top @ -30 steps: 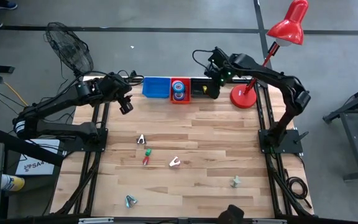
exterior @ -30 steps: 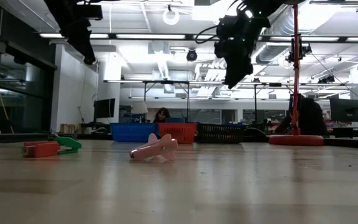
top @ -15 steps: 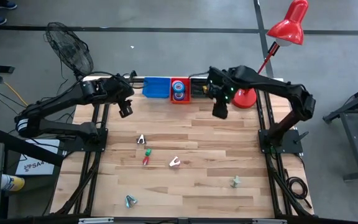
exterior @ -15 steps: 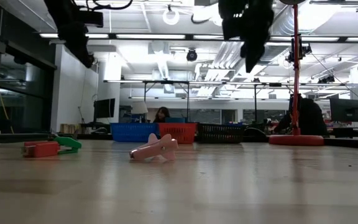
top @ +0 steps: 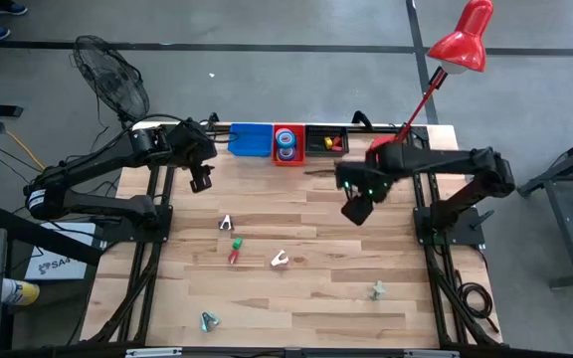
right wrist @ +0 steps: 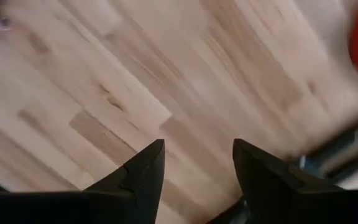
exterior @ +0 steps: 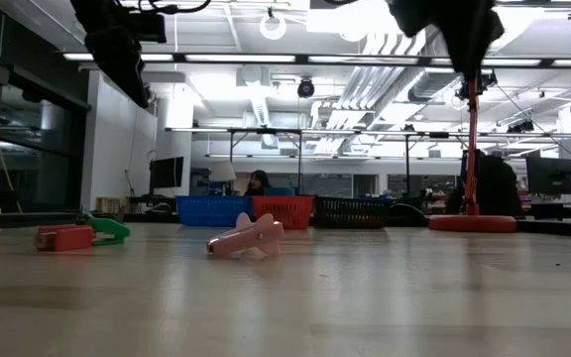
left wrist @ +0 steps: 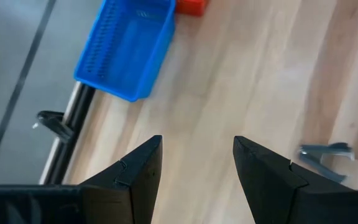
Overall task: Pick and place Stapler, Stapler remover, tape
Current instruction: Put the gray staple remover into the blue basket
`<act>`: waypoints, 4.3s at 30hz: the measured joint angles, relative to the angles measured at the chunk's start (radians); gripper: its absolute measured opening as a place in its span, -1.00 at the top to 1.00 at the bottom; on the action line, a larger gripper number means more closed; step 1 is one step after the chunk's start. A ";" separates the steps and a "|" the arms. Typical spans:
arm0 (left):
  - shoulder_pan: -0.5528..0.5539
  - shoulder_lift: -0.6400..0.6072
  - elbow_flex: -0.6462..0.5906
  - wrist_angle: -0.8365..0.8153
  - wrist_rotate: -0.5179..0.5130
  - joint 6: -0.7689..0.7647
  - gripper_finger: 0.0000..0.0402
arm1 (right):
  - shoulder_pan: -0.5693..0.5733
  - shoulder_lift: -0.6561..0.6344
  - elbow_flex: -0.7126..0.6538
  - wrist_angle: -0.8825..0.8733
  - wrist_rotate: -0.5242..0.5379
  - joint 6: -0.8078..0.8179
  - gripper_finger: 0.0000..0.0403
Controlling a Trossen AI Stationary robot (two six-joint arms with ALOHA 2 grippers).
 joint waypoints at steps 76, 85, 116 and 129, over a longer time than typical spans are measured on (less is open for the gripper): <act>0.000 0.000 -0.001 0.023 0.070 0.083 0.04 | 0.615 -0.026 -0.781 1.064 -0.235 1.510 0.10; 0.000 0.000 -0.001 0.024 0.070 0.083 0.04 | 0.636 -0.026 -0.781 1.085 -0.233 1.510 0.10; 0.000 0.000 -0.001 0.025 0.066 0.086 0.04 | 0.660 0.087 -0.779 1.118 -0.278 1.413 0.82; 0.000 0.000 -0.001 0.097 0.096 0.084 0.04 | 0.591 -0.013 -0.781 1.081 -0.083 1.269 0.82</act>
